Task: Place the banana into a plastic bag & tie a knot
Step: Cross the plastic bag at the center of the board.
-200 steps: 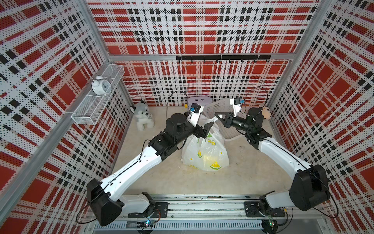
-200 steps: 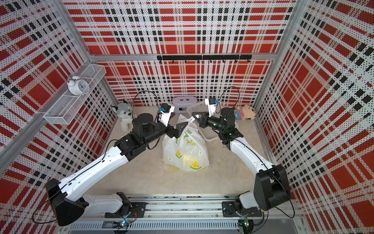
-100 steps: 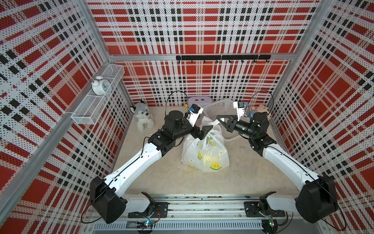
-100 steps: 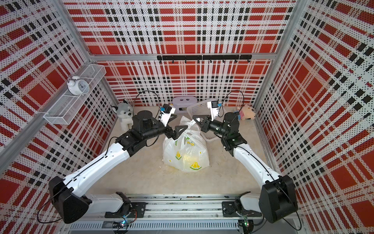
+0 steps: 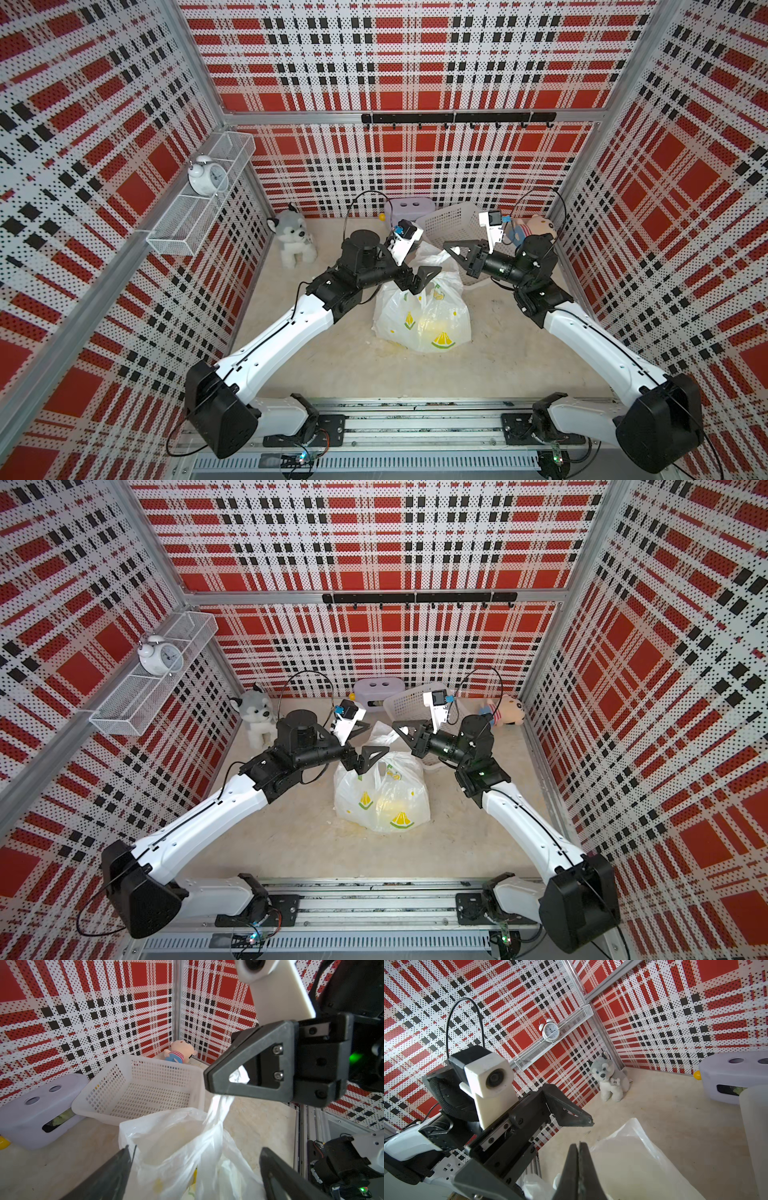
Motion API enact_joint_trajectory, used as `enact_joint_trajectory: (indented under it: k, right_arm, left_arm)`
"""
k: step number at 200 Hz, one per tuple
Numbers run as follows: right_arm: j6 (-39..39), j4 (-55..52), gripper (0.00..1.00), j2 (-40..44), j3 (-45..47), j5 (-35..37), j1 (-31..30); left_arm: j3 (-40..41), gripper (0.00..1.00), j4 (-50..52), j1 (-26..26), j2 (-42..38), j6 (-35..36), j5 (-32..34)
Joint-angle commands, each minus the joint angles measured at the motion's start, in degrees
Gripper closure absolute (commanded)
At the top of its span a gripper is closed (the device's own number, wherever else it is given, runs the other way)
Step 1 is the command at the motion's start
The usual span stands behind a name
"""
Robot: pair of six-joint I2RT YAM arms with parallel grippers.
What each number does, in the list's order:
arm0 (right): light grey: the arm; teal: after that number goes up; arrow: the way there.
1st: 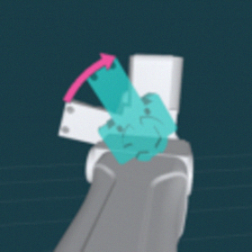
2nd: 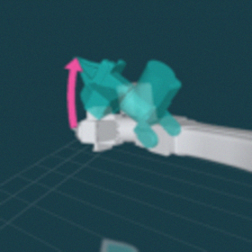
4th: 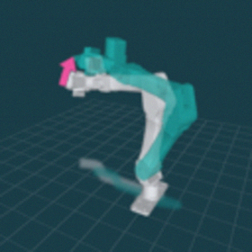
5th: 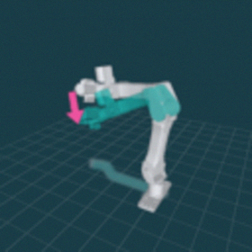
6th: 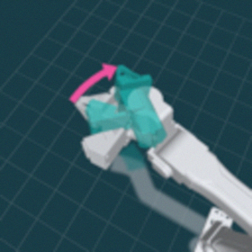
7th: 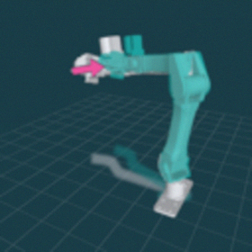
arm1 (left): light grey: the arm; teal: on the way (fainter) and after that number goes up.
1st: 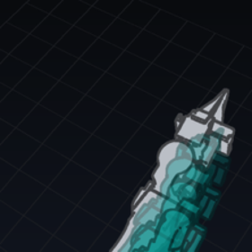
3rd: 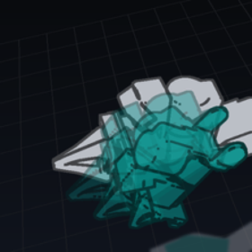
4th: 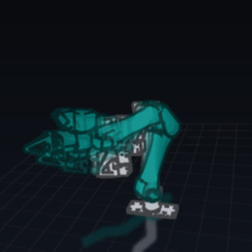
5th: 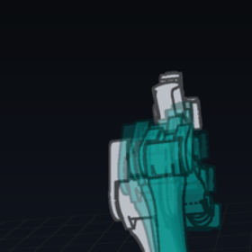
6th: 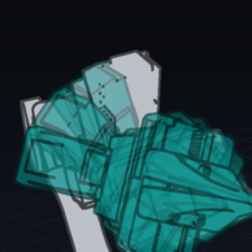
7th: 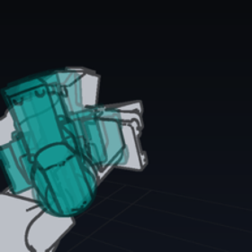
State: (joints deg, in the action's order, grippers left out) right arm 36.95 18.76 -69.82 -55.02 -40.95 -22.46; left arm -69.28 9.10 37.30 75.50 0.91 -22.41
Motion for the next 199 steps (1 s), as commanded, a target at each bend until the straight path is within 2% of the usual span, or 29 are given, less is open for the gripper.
enact_joint_trajectory:
  k: [1, 25, 36, 72, 80, 106, 134, 175, 199]
  right_arm:
    - [-0.85, -1.35, 1.00, 1.83, 1.34, -0.01, -0.31]
    - [-1.05, -2.08, 1.00, 2.85, 2.13, 0.56, -0.32]
    - [-1.42, -2.95, 1.00, 3.26, 2.29, 1.00, -0.31]
    - [-2.32, -4.78, 1.00, 3.77, 2.91, 1.99, -0.33]
    - [-2.32, -4.91, 1.00, 3.90, 2.99, 2.23, -0.33]
    - [-2.32, -5.16, 1.00, 3.82, 2.77, 2.31, -0.31]
    - [-2.15, -5.15, 1.00, 3.39, 2.62, 2.11, -0.38]
    - [-1.62, -4.45, 1.00, 3.18, 2.76, 1.58, -0.35]
    - [-1.47, -4.51, 1.00, 3.20, 2.78, 1.50, -0.32]
  left_arm:
    - [-0.24, 0.10, 0.28, 0.58, 0.96, 0.15, -2.83]
    - [0.07, 0.22, -1.08, 0.84, 1.95, -0.88, -6.33]
    - [0.88, 0.32, -2.39, 0.85, 1.92, -1.50, -7.21]
    - [2.33, 0.49, -4.27, 0.85, 1.38, -2.66, -8.80]
    - [2.60, 0.46, -4.36, 0.86, 1.16, -2.90, -8.70]
    - [2.92, 0.27, -2.24, 0.94, 1.03, -2.16, -8.08]
    - [2.02, 0.17, 1.74, 1.36, 0.45, -0.18, -3.70]
    - [-2.40, 0.15, 8.29, 2.86, 2.15, 4.22, 4.39]
    - [-3.75, 0.25, 10.11, 2.96, 3.24, 5.37, 4.40]
